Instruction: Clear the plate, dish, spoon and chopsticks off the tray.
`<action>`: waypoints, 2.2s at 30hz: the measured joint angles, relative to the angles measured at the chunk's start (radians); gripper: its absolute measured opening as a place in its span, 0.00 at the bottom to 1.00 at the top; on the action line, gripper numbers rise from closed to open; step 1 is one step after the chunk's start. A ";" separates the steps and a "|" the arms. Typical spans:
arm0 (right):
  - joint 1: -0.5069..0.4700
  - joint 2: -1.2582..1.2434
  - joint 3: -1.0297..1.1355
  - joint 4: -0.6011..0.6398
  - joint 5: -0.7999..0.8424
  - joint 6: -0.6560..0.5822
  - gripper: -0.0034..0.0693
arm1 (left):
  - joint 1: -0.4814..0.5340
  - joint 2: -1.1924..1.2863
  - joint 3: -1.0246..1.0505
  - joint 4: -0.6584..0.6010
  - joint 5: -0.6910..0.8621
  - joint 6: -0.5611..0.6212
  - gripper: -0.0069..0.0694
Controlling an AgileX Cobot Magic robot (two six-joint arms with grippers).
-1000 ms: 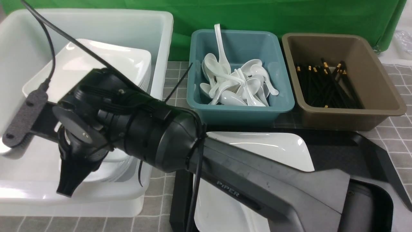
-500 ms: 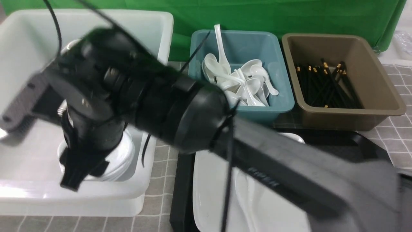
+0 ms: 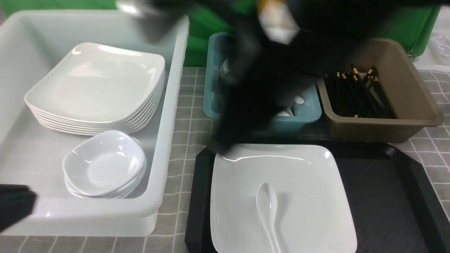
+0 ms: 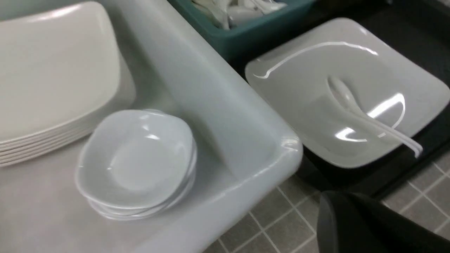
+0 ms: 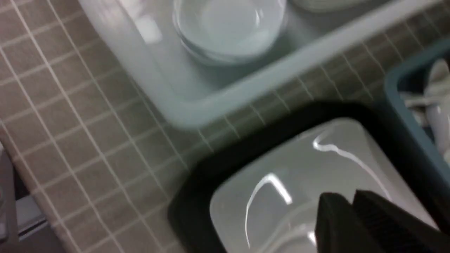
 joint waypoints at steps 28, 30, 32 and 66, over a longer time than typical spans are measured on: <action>-0.115 -1.173 0.895 -0.130 -0.055 0.308 0.24 | -0.364 1.297 -0.529 -0.187 -0.120 -0.241 0.29; -0.115 -1.173 0.896 -0.130 -0.055 0.275 0.24 | -0.359 1.340 -0.549 -0.180 -0.113 -0.304 0.41; -0.115 -1.173 0.896 -0.130 -0.055 0.261 0.24 | -0.356 1.364 -0.557 -0.175 -0.112 -0.337 0.47; -0.115 -1.174 0.896 -0.138 -0.136 0.160 0.29 | -0.284 1.394 -0.878 0.218 -0.306 -0.229 0.31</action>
